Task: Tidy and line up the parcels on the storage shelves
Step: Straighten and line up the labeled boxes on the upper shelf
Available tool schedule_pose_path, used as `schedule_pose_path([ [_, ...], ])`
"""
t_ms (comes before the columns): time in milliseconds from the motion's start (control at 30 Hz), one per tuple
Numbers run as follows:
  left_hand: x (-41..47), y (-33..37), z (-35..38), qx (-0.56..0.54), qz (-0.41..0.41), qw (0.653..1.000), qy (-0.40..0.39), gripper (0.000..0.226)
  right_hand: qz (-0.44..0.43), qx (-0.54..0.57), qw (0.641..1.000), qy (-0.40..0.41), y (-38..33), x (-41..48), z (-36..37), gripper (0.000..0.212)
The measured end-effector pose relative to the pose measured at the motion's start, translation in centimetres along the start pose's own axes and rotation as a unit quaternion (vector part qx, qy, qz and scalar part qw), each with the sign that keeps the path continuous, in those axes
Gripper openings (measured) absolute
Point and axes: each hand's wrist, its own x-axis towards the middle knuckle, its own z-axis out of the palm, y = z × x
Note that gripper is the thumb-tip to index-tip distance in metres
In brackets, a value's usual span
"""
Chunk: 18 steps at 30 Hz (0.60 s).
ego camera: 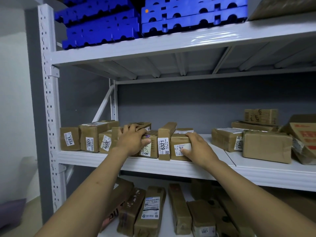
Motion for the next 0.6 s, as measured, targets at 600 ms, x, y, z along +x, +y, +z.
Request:
schedule_pose_path([
  [600,-1.8,3.5,0.6,0.048,-0.041,0.997,0.04,0.096,0.008,-0.027,0.995,-0.099,-0.6,-0.9,-2.5,0.078],
])
